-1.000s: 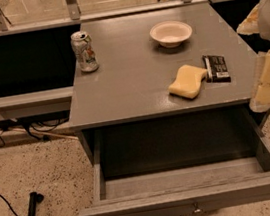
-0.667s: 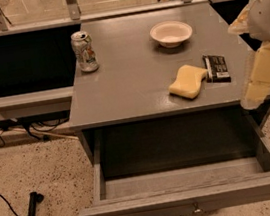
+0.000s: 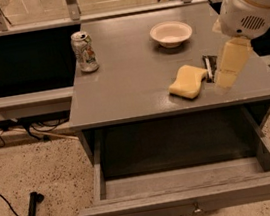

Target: Place sponge into top drawer

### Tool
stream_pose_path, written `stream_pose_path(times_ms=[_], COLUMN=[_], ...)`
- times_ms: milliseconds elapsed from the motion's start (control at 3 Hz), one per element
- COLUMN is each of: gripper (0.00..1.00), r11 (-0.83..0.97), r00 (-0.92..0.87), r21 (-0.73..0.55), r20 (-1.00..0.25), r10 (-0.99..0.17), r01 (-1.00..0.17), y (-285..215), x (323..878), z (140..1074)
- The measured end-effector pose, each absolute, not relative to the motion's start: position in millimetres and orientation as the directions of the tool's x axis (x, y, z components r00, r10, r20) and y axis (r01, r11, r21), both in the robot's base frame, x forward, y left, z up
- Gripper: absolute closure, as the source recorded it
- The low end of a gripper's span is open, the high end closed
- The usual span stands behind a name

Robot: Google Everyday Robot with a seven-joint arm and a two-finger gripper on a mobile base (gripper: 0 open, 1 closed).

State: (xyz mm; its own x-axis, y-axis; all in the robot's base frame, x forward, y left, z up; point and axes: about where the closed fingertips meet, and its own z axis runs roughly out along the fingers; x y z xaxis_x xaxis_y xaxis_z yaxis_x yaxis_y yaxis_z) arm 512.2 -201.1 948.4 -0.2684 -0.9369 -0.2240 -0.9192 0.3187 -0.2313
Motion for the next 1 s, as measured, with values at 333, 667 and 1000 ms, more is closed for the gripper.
stream_pose_path(times_ms=[333,667,1000], gripper=[0.00,0.00,0.00], r11=[0.381,0.426,0.469], r00=[-0.323,-0.369,-0.421], r21=[-0.186,-0.153,-0.113], r20=[-0.278,-0.298,-0.294], r10=[-0.905,-0.880,-0.858], r01=[-0.906,-0.892,-0.876], y=[-194.0,-191.3,-189.2], x=[550.6,567.2,580.9], z=[919.0,898.6,865.5])
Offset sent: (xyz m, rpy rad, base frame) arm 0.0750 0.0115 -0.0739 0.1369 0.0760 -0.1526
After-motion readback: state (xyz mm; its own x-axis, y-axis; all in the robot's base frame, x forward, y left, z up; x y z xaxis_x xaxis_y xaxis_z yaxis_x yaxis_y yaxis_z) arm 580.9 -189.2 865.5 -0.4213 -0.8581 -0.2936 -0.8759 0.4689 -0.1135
